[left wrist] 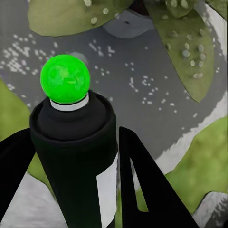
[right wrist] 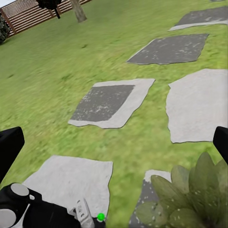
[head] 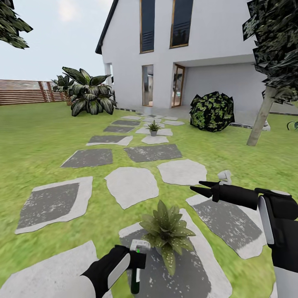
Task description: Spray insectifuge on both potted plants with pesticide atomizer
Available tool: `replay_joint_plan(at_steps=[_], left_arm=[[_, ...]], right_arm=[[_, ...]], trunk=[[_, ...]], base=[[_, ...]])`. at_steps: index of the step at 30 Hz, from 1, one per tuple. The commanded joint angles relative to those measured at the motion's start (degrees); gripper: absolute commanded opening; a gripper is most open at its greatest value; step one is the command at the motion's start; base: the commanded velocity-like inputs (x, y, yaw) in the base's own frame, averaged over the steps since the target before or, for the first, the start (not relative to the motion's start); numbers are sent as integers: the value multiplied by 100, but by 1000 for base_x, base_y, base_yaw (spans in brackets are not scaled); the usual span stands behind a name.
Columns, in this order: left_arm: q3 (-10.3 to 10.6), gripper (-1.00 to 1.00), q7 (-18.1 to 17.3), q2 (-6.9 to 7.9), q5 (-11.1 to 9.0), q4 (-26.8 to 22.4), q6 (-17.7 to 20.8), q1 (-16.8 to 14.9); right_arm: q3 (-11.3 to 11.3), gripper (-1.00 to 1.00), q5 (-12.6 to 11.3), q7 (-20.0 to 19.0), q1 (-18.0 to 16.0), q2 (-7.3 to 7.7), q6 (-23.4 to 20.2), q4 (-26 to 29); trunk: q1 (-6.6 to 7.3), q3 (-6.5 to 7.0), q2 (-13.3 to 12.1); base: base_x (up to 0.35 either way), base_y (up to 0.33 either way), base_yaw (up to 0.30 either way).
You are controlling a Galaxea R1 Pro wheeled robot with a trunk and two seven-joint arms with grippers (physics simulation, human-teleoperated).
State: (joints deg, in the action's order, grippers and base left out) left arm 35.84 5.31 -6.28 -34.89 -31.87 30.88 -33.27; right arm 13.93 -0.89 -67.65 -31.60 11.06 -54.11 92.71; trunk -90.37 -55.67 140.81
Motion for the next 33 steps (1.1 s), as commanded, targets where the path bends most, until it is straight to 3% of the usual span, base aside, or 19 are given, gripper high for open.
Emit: replay_joint_plan(at_steps=[1, 9, 12, 22, 25, 28, 30, 32, 33], left_arm=[[30, -100, 56, 4, -61, -16, 3, -4], [-52, -100, -8, 25, -159, -84, -544, -9], [-272, -100, -45, 32, -243, -311, -598, -6], [-457, -100, -61, 73, -273, -832, -378, 64], [-462, -100, -21, 74, -267, -1326, -118, 71], [-654, -100, -7, 27, -275, -1513, 0, 71], [-834, -100, 0, 7, -371, -1560, 48, 63], [-1115, -100, 66, 2, -749, -1605, 319, 13], [-1165, -100, 138, -2, -818, -1611, 375, -4]], right_arm=[[4, 100, -8, -15, -4, 1, -47, 1], [11, 100, -8, -18, -4, 1, -40, 1], [12, 100, -8, -19, -4, -3, -39, 1], [13, 100, -8, -17, 0, -8, -38, 1], [13, 100, -8, -19, 2, -8, -35, 1], [13, 100, -8, -20, 4, -8, -25, 1], [13, 100, -10, -20, 4, -8, -23, 1], [13, 100, -9, -20, 5, -8, -21, 1], [13, 100, -8, -20, 5, -8, -21, 1]], trunk=[[1, -6, 3], [1, -6, 3], [1, -6, 3], [1, -6, 3], [1, -6, 3], [1, -6, 3], [1, -6, 3], [1, -6, 3], [1, -6, 3]], base=[[0, 0, 0], [0, 0, 0], [0, 0, 0], [0, 128, -100], [0, 175, -74], [0, 40, -16], [0, 14, -6], [0, 6, -2], [0, 2, -1]])
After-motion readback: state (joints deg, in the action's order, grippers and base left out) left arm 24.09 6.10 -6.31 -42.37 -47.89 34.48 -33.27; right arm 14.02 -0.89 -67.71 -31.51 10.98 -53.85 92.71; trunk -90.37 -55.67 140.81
